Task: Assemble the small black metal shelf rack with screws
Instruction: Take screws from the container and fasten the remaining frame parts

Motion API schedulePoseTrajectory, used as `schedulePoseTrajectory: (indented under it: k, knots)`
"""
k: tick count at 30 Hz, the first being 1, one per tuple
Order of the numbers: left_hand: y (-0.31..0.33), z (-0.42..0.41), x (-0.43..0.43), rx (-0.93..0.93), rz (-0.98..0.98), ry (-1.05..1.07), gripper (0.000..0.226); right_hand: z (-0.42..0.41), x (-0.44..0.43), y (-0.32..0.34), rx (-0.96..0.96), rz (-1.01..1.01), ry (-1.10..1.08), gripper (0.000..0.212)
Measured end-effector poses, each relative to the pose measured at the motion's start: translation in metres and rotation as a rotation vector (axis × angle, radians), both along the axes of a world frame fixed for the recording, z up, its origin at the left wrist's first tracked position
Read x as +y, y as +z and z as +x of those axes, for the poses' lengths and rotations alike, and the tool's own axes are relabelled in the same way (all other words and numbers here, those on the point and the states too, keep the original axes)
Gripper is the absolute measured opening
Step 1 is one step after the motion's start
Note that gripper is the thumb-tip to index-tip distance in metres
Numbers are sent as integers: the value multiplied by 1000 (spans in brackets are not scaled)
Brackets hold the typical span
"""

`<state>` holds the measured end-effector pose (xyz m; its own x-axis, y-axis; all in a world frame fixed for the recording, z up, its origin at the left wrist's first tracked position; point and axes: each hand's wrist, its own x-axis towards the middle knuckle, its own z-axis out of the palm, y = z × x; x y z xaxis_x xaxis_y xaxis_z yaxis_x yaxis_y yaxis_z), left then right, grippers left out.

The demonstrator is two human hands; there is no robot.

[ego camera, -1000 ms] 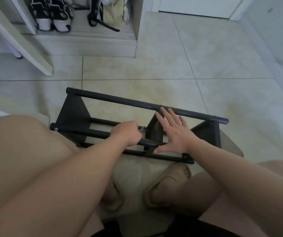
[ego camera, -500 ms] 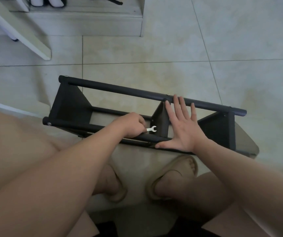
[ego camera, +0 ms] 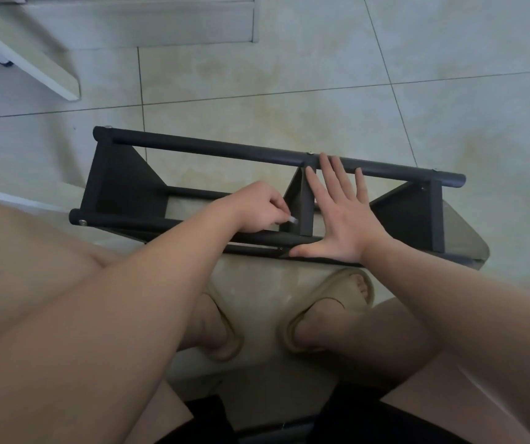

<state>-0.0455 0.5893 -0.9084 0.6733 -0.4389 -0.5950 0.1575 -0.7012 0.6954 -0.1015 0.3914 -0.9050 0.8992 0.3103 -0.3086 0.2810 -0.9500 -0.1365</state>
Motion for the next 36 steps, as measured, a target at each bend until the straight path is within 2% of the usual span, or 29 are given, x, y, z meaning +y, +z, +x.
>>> schedulePoseTrajectory:
  k: [5, 9, 12, 17, 36]
  knots:
    - [0, -1, -6, 215, -118, 248, 14, -1, 0, 1, -7, 17, -3, 138]
    - [-5, -3, -11, 175, -128, 364, 13, -1, 2, 1, -4, 19, -10, 139]
    - [-7, -7, -15, 97, -148, 388, 10, -1, 1, 2, -4, 8, -9, 138]
    - [-4, -10, -19, 85, -154, 406, 8, -1, 1, 2, -7, 6, -9, 138]
    - [1, -7, -18, 183, -135, 387, 6, 0, 2, 3, -4, -6, -6, 138]
